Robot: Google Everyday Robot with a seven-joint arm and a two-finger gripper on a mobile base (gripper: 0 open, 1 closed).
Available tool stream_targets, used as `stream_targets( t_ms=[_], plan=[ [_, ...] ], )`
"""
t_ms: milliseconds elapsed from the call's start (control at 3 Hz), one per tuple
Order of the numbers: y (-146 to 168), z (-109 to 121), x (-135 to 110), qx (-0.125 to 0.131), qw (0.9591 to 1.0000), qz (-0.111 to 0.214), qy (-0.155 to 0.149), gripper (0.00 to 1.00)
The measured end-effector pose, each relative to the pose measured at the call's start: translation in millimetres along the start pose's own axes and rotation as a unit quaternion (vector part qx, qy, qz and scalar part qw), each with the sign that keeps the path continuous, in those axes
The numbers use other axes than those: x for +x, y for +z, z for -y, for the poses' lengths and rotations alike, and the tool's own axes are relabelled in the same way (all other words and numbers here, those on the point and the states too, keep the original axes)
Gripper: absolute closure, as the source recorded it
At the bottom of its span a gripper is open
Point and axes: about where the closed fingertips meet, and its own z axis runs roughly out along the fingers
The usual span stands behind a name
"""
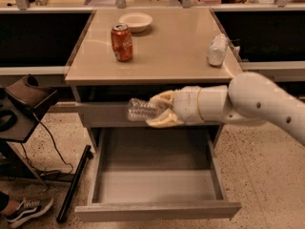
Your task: Place water bottle into middle drawer
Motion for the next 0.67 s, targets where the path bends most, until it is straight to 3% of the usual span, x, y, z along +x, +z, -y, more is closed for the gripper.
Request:
stream_targets(
  t_ms=[333, 667],
  plan=[
    [-2, -68, 38, 0.010, 0.9965, -0.009, 0.082, 1.00],
    [4, -107, 50, -0.016, 0.9949, -0.019, 0.098, 1.00]
  ],
)
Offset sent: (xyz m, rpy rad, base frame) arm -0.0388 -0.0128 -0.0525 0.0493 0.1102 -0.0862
